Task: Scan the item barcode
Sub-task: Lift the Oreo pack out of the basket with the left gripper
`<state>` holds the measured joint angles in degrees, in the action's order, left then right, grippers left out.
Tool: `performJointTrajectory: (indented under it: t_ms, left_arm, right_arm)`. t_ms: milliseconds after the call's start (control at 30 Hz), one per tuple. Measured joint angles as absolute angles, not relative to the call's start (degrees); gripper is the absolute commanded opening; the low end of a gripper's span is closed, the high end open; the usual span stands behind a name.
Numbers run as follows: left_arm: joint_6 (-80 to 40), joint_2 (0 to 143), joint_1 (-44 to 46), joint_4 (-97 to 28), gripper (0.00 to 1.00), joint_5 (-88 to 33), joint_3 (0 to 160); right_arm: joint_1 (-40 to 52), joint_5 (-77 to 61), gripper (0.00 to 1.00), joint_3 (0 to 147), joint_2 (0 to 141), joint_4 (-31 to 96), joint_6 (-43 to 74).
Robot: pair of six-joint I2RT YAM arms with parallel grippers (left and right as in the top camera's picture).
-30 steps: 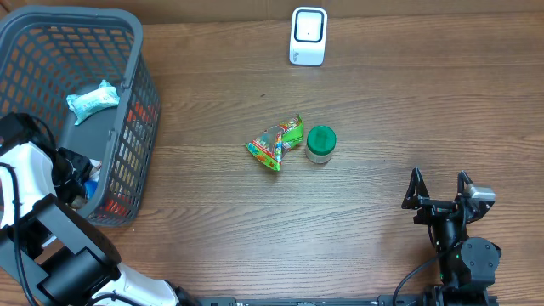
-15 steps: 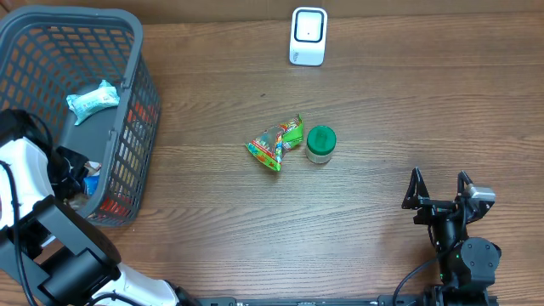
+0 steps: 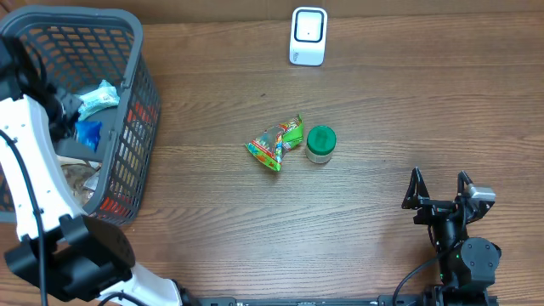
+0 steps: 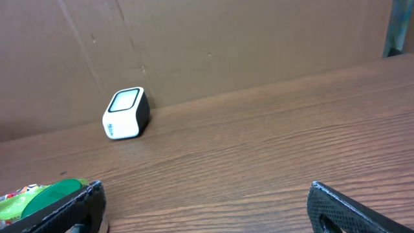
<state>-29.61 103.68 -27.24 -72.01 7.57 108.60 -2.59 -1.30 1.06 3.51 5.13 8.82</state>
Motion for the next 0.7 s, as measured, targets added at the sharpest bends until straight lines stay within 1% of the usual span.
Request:
performJointTrajectory:
  t_ms: [133,267,400,567,700]
  left_arm:
    - [-28.7,101.5,-22.3,-75.3,0.17,9.2,116.6]
    - [-27.7,98.4,-15.4,-77.8,0.19,11.5,123.2]
    - [-25.1,94.4,-5.6,-78.3,0.23,13.0,127.4]
    - [-21.3,91.1,8.8,-80.5,0.23,13.1,128.4]
    - [-19.2,92.2,19.2,-81.6,0.23,12.6,126.8]
  right_arm:
    - [-2.6,-1.3,1.00,1.1,3.5,5.1,8.8]
    - [-2.6,-1.3,1.00,1.1,3.5,5.1,8.8]
    - [-2.6,-1.3,1.00,1.1,3.5,5.1,8.8]
    - [-2.6,-1.3,1.00,1.1,3.5,5.1,8.8]
    - [-2.6,-1.3,1.00,1.1,3.5,5.1,8.8]
